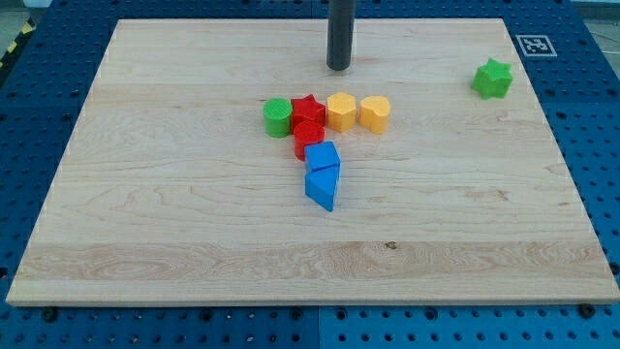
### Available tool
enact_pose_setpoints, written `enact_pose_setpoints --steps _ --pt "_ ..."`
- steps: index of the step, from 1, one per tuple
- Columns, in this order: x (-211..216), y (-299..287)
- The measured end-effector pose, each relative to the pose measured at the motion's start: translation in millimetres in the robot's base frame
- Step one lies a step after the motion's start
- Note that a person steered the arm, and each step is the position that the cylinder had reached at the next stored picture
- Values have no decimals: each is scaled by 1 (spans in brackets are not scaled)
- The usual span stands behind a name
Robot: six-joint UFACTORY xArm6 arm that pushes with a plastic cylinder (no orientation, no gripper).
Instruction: Move your arm towards top right of the board
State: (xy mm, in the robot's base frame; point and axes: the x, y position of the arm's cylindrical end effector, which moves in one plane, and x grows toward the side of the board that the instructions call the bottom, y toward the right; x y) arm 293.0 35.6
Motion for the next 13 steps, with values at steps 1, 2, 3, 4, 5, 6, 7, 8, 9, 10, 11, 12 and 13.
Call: enact_pose_setpoints --steps 1,2,3,4,5,6,7,8,9,10,11,12,13 --pt "-8 0" --pt "-23 0" --pt "-28 1" --pt "-35 8" --pt "-49 26" --pt "-51 34" --pt "-51 38" --pt "-55 61" --pt "-55 82" --pt "-55 100" --pt "-55 119" --pt "-55 146" --pt "-54 166"
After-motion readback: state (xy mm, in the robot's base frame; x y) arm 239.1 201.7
